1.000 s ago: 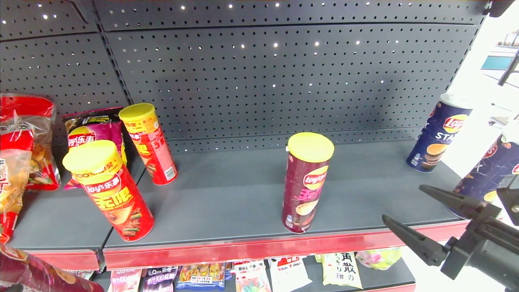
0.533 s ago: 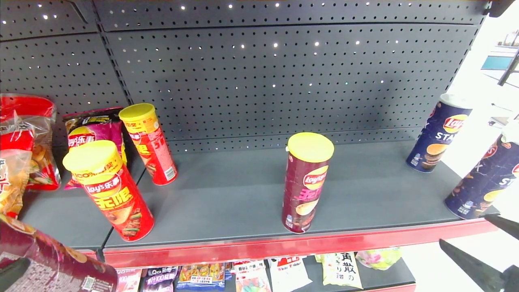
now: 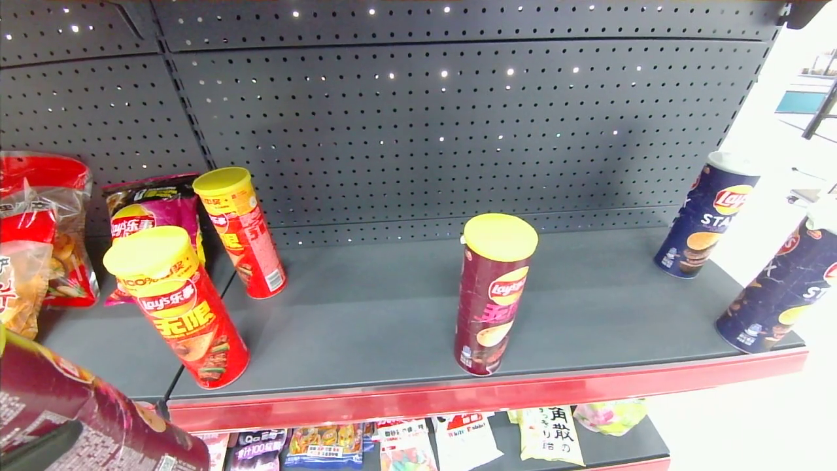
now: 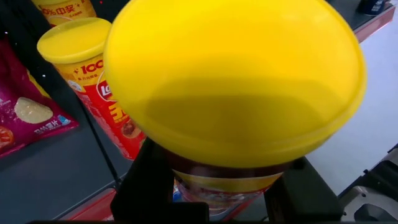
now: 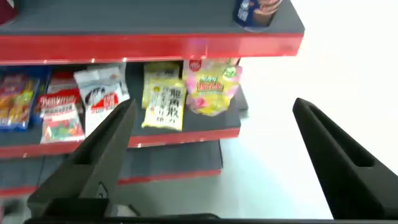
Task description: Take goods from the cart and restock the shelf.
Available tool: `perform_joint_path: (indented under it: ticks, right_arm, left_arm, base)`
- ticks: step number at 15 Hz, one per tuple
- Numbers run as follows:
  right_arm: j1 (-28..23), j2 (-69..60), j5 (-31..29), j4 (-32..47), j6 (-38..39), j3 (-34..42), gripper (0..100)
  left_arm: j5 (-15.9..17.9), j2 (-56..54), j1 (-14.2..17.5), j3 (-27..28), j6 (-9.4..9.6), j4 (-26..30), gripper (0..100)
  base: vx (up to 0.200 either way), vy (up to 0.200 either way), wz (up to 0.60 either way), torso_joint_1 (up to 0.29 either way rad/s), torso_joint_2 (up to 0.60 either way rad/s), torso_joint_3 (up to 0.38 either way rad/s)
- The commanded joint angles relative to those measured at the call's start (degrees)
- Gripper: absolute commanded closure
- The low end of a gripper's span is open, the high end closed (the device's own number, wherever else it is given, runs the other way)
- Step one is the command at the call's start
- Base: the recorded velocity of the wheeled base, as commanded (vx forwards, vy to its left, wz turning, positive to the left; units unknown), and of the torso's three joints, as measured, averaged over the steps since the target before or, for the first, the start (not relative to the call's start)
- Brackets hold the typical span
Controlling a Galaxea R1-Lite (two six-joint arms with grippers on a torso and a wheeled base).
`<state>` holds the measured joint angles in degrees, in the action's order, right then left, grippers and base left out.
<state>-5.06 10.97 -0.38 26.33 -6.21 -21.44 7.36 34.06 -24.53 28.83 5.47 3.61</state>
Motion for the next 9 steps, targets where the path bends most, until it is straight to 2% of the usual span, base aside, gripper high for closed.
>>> perform_joint_path:
  ticks: [1, 3, 5, 6, 7, 8, 9]
  right_arm:
    - [-0.9, -5.4, 0.7, -0.1, 0.1, 1.5, 0]
    - [-0.9, -5.4, 5.2, -0.3, 0.2, 3.0, 0]
    - [-0.9, -5.4, 5.9, -2.4, 0.3, 6.9, 0]
    - [-0.9, -5.4, 5.6, -8.7, -0.2, 10.4, 0]
    - [-0.9, -5.3, 1.9, -21.8, -1.9, 17.8, 0]
    - [-0.9, -5.4, -1.7, -31.8, -1.4, 21.4, 0]
    - [-0.9, -5.3, -3.7, -29.4, 0.3, 21.2, 0]
  left_arm:
    - [0.1, 0.1, 0.0, 0.0, -0.02, 0.0, 100]
    - [0.3, 0.1, 0.0, -0.3, -0.38, 0.0, 100]
    - [1.0, 0.1, 0.0, -0.3, -0.73, 0.0, 100]
    - [1.1, 0.0, 0.0, -0.2, -0.73, 0.0, 100]
    - [1.0, -0.4, 0.0, -0.2, -0.90, 0.0, 100]
    - [1.0, -0.7, 0.0, -0.3, -1.34, 0.0, 100]
    - [1.0, -1.1, 0.0, -0.4, -2.05, 0.0, 100]
  base:
    - [0.000, 0.000, 0.00, 0.000, 0.00, 0.000]
    - [0.000, 0.000, 0.00, 0.000, 0.00, 0.000]
    - [0.000, 0.000, 0.00, 0.000, 0.00, 0.000]
    - [0.000, 0.000, 0.00, 0.000, 0.00, 0.000]
    - [0.000, 0.000, 0.00, 0.000, 0.00, 0.000]
    - [0.000, 0.000, 0.00, 0.000, 0.00, 0.000]
    - [0.000, 0.000, 0.00, 0.000, 0.00, 0.000]
